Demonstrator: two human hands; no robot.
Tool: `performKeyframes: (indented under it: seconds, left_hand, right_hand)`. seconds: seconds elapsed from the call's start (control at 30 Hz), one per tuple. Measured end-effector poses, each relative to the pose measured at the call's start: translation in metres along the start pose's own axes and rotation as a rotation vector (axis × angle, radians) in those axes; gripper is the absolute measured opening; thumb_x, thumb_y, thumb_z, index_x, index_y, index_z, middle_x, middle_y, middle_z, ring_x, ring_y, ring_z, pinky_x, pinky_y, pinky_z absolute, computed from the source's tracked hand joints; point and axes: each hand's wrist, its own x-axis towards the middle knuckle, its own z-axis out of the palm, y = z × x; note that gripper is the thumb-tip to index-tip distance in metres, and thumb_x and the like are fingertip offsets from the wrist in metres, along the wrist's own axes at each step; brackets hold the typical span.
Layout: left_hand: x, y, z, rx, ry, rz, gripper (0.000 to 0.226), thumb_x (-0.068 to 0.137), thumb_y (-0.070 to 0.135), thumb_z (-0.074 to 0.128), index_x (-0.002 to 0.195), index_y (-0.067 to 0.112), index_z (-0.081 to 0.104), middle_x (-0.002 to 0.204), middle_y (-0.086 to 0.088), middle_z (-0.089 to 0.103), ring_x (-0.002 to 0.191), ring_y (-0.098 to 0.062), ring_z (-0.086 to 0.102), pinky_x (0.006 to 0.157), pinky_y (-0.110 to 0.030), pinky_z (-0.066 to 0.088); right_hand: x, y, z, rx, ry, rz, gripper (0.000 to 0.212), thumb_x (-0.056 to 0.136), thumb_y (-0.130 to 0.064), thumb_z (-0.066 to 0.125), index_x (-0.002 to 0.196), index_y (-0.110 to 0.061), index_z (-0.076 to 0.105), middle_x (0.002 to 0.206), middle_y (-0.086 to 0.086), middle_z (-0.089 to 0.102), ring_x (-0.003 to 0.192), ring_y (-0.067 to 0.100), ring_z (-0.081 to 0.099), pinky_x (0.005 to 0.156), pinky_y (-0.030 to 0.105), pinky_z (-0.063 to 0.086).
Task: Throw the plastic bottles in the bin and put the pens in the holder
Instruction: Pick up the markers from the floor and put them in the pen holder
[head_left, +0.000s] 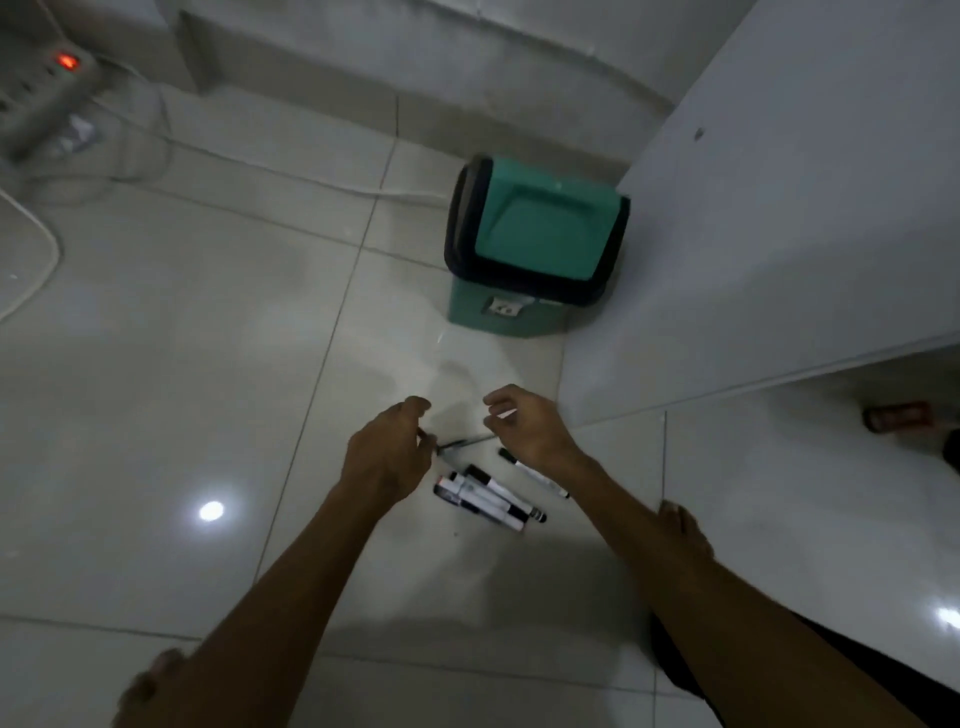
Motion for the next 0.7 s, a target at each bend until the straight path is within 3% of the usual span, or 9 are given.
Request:
performKeyframes:
  seconds: [0.1,0.2,0.3,0.53,0.7]
  left_hand:
    - [0.012,-0.015,0.029,0.049,-0.078,0.032,0.046,0.093,0.020,0.056,0.138,0.018,0.046,0.134,-0.007,0.057,0.121,-0.026,0.055,0.096,-0.036,0.046]
    - [0.028,-0.026,0.052,0.053,-0.152,0.058,0.046,0.091,0.005,0.053,0.137,0.011,0.048,0.137,-0.012,0.054,0.124,-0.029,0.051,0.102,-0.037,0.043]
    - [0.040,-0.029,0.069,0.073,-0.171,0.093,0.051,0.087,-0.007,0.050,0.135,0.009,0.050,0.137,-0.014,0.052,0.124,-0.030,0.048,0.102,-0.036,0.042]
    - [0.060,-0.033,0.093,0.272,-0.187,0.228,0.048,0.085,-0.008,0.046,0.131,0.005,0.052,0.134,-0.016,0.054,0.122,-0.032,0.048,0.102,-0.036,0.040]
    - [0.068,-0.037,0.099,0.434,-0.151,0.269,0.045,0.087,-0.005,0.051,0.130,0.008,0.050,0.135,-0.012,0.047,0.122,-0.027,0.045,0.102,-0.035,0.042]
  right_hand:
    - [0.009,0.038,0.014,-0.081,-0.042,0.026,0.024,0.088,-0.012,0.067,0.113,-0.012,0.065,0.108,0.007,0.067,0.092,0.021,0.063,0.086,0.030,0.052]
    - [0.010,0.070,0.025,-0.186,-0.059,0.040,0.027,0.089,-0.010,0.064,0.116,-0.009,0.064,0.116,0.010,0.065,0.103,0.022,0.062,0.088,0.025,0.047]
    - [0.008,0.096,0.033,-0.263,-0.024,0.063,0.030,0.089,-0.008,0.063,0.119,-0.007,0.064,0.120,0.013,0.063,0.111,0.025,0.060,0.094,0.029,0.048]
    - [0.012,0.131,0.046,-0.332,0.071,0.084,0.035,0.085,-0.011,0.070,0.119,-0.010,0.059,0.121,0.011,0.060,0.111,0.028,0.056,0.091,0.037,0.051]
    - [0.021,0.136,0.049,-0.336,0.106,0.025,0.017,0.088,-0.005,0.064,0.105,-0.007,0.062,0.109,0.013,0.063,0.103,0.029,0.057,0.083,0.036,0.050]
